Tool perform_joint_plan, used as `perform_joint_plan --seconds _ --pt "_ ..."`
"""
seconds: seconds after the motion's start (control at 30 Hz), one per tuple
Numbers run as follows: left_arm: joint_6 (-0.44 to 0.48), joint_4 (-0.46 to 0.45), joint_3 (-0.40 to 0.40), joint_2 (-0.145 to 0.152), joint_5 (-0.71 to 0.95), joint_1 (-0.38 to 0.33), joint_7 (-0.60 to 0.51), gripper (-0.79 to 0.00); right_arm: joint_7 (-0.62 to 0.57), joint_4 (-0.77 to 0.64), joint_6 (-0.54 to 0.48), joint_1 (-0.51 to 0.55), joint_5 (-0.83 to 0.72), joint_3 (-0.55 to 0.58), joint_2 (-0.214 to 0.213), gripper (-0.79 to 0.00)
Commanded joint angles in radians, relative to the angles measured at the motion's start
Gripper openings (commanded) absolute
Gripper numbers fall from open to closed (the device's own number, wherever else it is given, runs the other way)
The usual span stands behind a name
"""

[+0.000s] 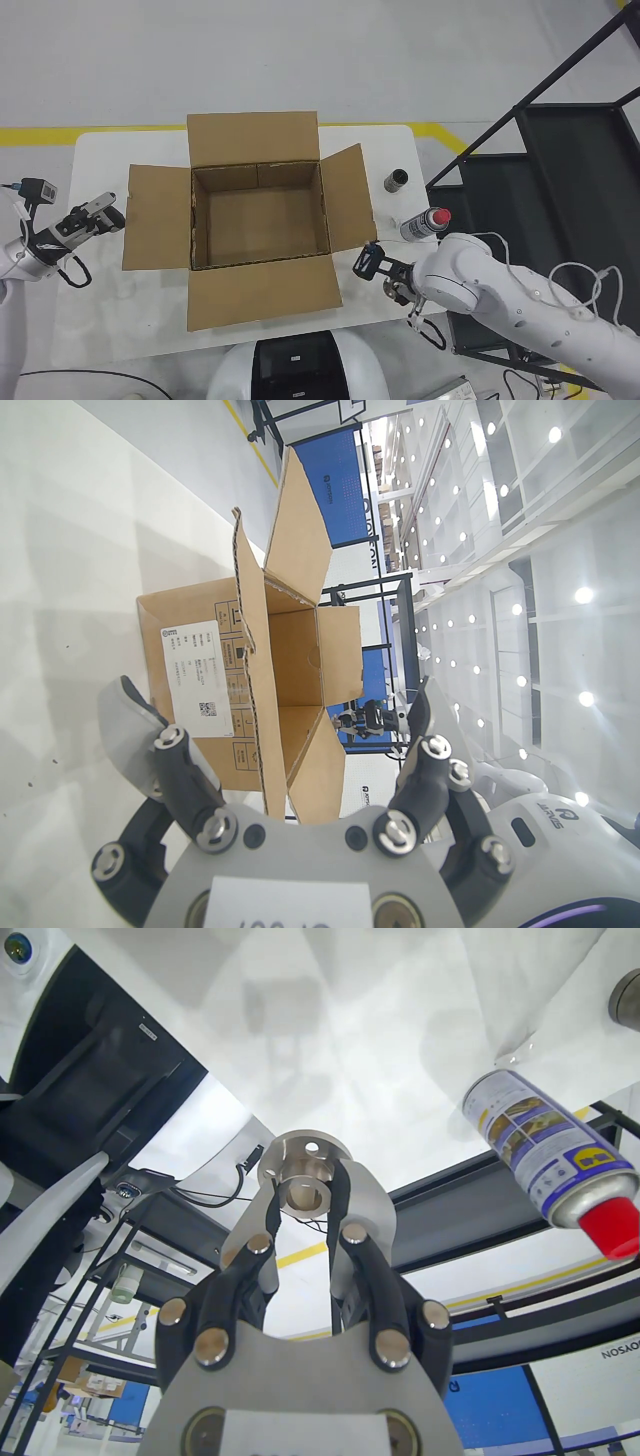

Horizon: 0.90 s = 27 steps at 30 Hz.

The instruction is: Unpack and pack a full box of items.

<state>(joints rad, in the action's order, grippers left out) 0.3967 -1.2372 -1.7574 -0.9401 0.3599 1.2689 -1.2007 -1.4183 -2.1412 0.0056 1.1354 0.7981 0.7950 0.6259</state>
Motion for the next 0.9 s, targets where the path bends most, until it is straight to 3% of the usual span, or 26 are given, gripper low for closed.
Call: perform_joint_plan --seconds 0.0,0.4,0.87 --pt "0.0 0.0 0.0 0.0 0.0 0.0 0.0 0.0 0.054 0.016 0.018 0.035 0.015 0.007 -0.004 -0.785" --pt "0.0 0.0 0.0 0.0 0.0 0.0 0.0 0.0 0.27 0.12 0.065 0.175 0.06 0.043 -0.013 -0.785" --pt "0.0 0.0 0.0 0.0 0.0 0.0 0.0 0.0 0.361 0.238 0.058 0.183 0.097 0.002 0.026 -0.785"
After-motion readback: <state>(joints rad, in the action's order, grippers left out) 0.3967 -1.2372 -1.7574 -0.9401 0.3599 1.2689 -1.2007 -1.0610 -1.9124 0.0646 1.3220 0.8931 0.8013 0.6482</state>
